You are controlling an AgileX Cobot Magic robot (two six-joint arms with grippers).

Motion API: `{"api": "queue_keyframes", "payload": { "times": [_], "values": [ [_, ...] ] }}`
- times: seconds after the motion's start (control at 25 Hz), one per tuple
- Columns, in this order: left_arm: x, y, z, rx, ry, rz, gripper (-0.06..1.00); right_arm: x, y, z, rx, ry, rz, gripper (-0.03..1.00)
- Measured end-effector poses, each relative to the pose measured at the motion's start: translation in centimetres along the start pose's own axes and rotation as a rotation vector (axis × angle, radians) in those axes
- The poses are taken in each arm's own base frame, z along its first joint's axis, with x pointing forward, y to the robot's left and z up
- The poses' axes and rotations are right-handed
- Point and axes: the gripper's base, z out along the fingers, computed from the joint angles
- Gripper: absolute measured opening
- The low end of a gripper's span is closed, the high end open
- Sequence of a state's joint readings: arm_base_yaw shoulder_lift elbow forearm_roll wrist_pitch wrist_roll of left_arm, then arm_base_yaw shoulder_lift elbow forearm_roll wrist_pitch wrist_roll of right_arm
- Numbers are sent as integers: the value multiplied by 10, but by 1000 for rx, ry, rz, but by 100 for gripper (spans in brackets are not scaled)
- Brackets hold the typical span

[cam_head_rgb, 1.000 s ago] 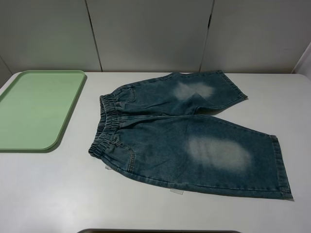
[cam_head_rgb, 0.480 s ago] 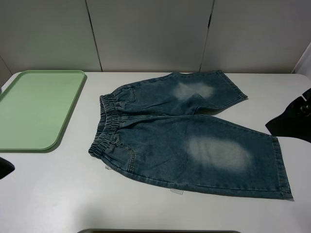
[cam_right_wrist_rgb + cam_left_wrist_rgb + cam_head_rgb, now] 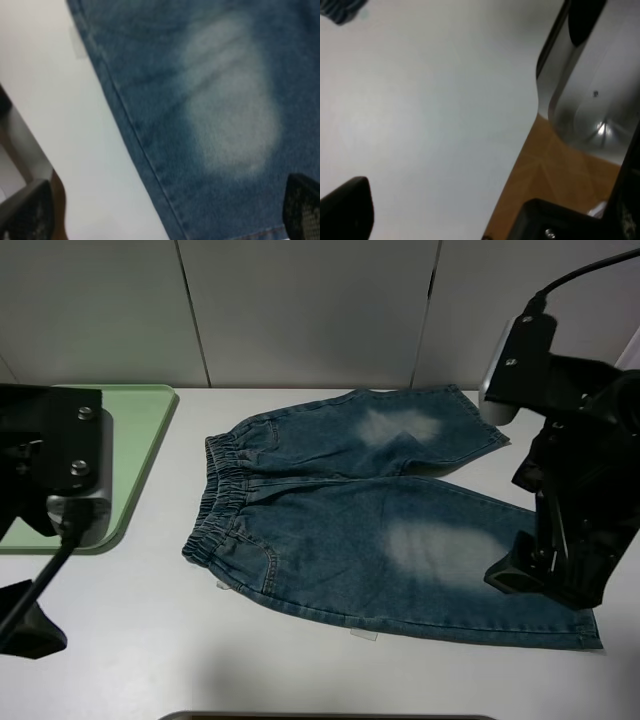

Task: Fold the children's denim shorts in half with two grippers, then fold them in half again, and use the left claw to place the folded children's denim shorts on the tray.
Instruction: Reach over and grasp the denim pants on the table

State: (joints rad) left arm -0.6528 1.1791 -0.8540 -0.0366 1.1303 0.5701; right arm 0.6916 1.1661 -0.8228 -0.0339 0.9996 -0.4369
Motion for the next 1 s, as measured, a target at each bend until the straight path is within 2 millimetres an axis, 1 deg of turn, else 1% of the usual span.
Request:
{"api": "queue_keyframes", "payload": {
  "times": [0.12,0.24,0.4,0.56,0.76,0.8,0.84,0.88,1.0],
  "values": [
    [-10,8,14,-16,2,116,97,-5,-3,14,-4,39,-41,69],
    [-18,15,25,-39,-15,159,97,-9,-5,26,2,76,-84,69],
    [-29,23,41,-65,-30,199,97,-2,-8,41,25,146,-153,69],
    [-38,30,60,-72,-24,265,97,5,-7,50,46,163,-216,69],
    [-44,35,87,-47,11,315,97,24,-1,67,52,220,-293,69],
    [-45,36,92,-39,19,325,97,29,1,71,48,230,-302,69],
    [-46,37,101,-34,29,351,96,40,7,80,35,239,-314,69],
    [-46,37,101,-34,29,351,96,40,7,80,35,239,-314,69],
    [-50,41,110,-50,25,383,96,55,16,92,15,247,-330,69]
  ]
}}
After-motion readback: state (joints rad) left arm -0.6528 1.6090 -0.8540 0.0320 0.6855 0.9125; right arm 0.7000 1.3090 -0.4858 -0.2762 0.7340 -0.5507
